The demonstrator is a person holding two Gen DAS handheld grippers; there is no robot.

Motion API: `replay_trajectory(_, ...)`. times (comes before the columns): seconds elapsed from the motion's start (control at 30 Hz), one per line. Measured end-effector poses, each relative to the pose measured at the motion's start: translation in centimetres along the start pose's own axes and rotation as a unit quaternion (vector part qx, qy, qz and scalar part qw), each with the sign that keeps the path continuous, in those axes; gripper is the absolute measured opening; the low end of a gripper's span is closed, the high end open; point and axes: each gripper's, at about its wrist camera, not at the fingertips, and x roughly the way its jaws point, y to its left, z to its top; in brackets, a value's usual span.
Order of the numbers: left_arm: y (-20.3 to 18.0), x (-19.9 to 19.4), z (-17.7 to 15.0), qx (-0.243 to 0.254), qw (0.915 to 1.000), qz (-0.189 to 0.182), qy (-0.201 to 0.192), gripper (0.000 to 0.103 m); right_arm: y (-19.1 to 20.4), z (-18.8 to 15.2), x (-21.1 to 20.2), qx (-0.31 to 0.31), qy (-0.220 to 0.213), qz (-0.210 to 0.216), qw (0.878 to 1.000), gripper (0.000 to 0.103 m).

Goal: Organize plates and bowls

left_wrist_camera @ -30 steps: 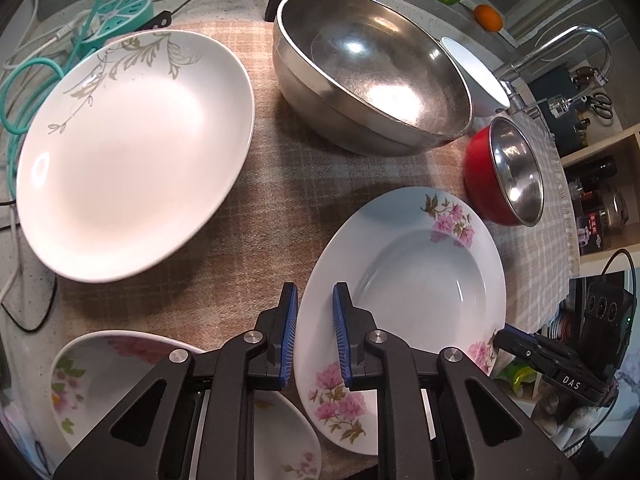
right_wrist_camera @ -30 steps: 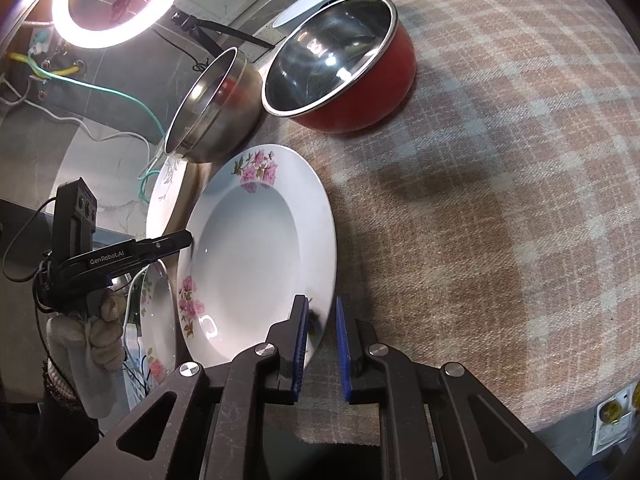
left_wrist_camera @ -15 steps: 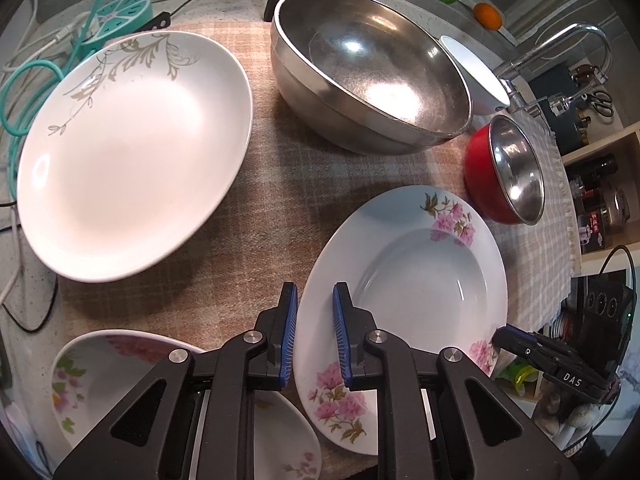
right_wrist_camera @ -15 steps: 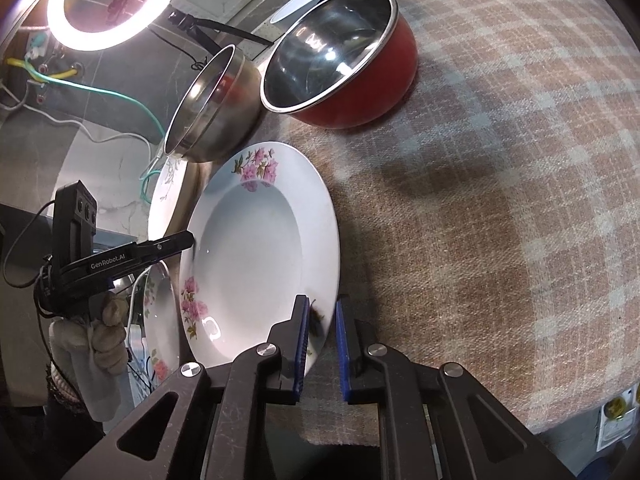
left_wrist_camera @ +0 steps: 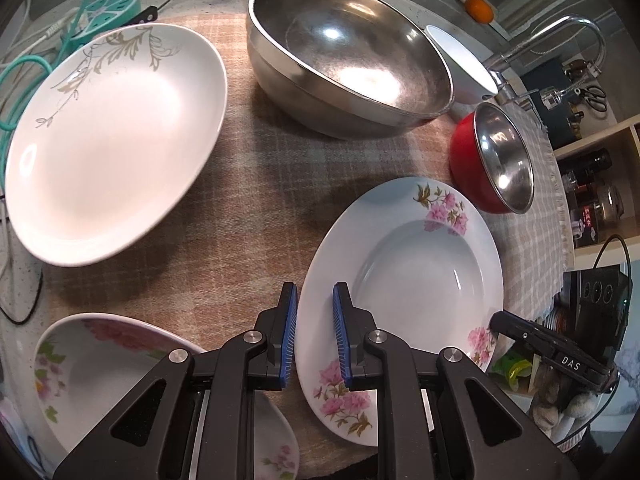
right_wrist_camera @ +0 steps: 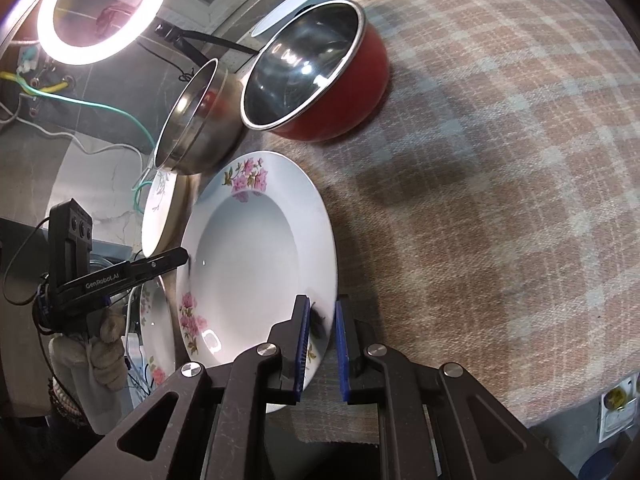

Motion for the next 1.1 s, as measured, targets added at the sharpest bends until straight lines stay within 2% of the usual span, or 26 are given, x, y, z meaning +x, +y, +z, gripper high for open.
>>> replay_trajectory(1.1, -2.7, 0.5, -2.5, 0.017, 0.9994, -0.013, 0.026, 0.016, -2.4, 1.2, -2.0, 0.013, -0.029, -0.025, 0.999, 0.012)
